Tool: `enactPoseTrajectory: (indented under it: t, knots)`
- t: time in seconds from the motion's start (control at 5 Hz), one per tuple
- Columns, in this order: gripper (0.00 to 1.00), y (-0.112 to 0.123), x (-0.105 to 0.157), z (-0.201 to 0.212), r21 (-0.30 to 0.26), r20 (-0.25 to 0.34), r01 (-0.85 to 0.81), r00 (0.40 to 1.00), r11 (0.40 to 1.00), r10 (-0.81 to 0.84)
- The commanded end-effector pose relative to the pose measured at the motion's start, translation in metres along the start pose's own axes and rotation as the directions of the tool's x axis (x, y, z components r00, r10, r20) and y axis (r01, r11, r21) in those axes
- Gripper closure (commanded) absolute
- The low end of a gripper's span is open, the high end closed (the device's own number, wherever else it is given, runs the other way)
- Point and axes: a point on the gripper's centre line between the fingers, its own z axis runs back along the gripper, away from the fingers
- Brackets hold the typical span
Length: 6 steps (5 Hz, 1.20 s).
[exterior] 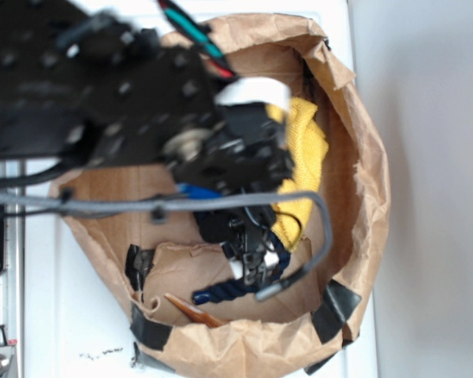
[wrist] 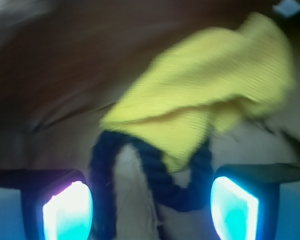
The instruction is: Grab the blue rope.
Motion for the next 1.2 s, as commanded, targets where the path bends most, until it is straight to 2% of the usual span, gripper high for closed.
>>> enactPoseTrajectory:
  t: [0.0,0.4,0.8,1.0]
  knots:
    - [0.0,-0.027,-0.009,0.0,-0.015,0.04,-0.265,0.963,0.964,0.266]
    - [0.0,-0.034,-0.001,-0.023,-0.036,-0.012,-0.285,0.959,0.958,0.285]
    - [0.0,-0.048,-0.006,-0.069,0.024,-0.059,-0.27,0.961,0.963,0.271]
    - [0.43,-0.049,-0.008,-0.082,0.056,-0.048,-0.301,0.952,0.952,0.303]
